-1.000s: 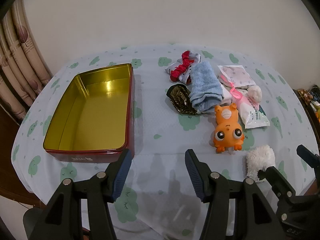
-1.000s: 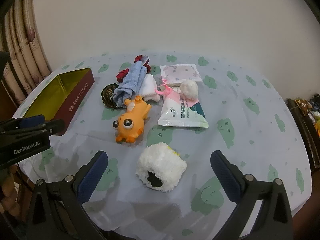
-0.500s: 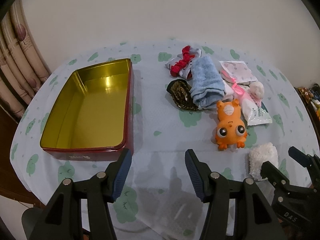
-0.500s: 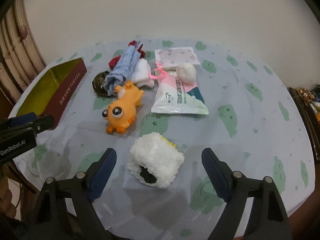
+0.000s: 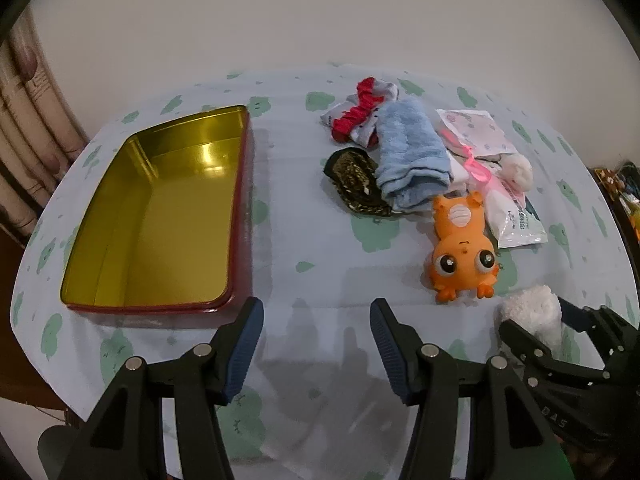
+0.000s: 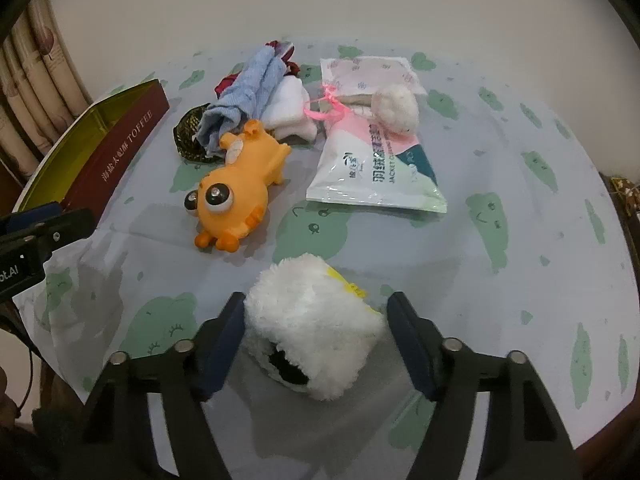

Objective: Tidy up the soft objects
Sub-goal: 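Grasp the orange squishy toy with the left gripper while the right grasps the white plush ball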

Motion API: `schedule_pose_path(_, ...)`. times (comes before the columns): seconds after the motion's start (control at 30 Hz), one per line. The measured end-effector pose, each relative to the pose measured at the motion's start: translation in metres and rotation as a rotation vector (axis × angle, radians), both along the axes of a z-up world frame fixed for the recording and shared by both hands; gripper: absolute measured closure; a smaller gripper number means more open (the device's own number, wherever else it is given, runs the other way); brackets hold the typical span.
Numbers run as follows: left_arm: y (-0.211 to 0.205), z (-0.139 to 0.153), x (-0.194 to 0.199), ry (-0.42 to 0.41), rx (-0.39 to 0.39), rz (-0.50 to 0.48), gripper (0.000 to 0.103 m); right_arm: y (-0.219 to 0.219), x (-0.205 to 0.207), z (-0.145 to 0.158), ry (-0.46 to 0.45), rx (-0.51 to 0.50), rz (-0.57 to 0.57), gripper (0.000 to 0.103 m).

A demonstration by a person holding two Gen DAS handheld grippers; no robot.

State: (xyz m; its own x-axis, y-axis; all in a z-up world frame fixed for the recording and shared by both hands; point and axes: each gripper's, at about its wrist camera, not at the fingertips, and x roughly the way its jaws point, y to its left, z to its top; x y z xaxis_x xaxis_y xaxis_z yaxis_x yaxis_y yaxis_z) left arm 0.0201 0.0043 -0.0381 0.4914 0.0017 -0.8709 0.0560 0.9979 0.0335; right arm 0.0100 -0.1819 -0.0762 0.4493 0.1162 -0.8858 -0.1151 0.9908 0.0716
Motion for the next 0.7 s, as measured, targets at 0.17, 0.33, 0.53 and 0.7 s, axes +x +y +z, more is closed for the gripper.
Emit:
schedule_pose_path(0.17, -0.018, -0.004, 0.009, 0.031, -0.003, -0.059, 0.046, 0.001, 0.001, 0.0, -0.022, 0.007, 0.009, 0.049)
schedule_pose_path(0.33, -0.037, -0.007, 0.02, 0.075, -0.044, -0.124, 0.046, -0.007, -0.004, 0.006, -0.053, -0.006, -0.021, 0.054)
schedule_pose_path(0.53, -0.062, -0.004, 0.041, 0.15, -0.13, -0.19, 0.046, -0.021, -0.004, 0.004, -0.041, 0.029, -0.058, 0.054)
schedule_pose_path(0.7, -0.081, -0.001, 0.063, 0.183, -0.151, -0.189, 0.046, -0.025, -0.004, 0.002, -0.038, 0.07, -0.068, 0.054)
